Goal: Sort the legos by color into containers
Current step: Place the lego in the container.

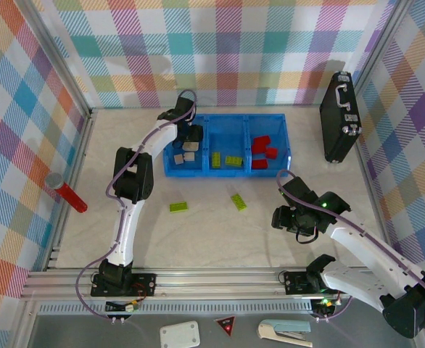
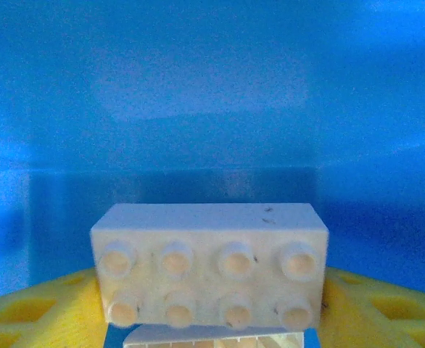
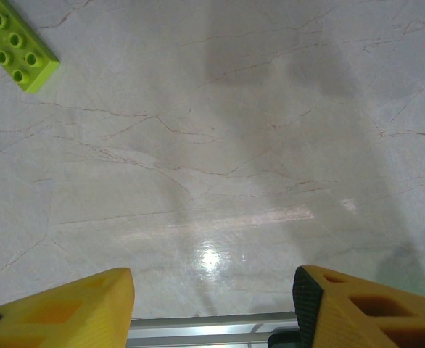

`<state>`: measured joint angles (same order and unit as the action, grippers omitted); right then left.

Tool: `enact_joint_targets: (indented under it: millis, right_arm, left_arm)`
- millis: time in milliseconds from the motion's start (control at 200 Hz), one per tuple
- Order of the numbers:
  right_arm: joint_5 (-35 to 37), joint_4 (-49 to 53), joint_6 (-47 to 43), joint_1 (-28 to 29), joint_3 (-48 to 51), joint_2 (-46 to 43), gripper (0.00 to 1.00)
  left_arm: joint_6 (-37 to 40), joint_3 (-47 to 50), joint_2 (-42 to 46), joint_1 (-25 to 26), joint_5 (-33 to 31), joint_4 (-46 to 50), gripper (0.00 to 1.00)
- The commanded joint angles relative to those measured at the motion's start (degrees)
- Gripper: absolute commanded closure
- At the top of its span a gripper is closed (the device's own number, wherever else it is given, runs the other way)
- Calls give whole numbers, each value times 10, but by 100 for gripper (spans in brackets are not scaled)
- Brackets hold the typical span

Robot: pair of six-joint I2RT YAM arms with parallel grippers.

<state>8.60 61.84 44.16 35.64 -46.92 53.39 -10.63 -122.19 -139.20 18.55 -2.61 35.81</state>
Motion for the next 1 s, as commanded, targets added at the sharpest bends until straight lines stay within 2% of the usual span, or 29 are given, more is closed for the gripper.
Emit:
enact_joint_targets:
  millis: [0,400,685,995]
  right_arm:
    - [11,16,1,3,-5,-10,39]
    - [6,-13,-16,4,-17,6,39]
    - [5,-49,-64,3,-41,64,39]
    - [2,-70,-122,3,-106,182,38]
  left_arm:
    - [2,-22,26,-4,10,5,28]
    - [-4,16,104,-3,39,37,27]
    - [-11,160,216,-3,62,37,27]
    - [-14,326,352,-4,65,44,27]
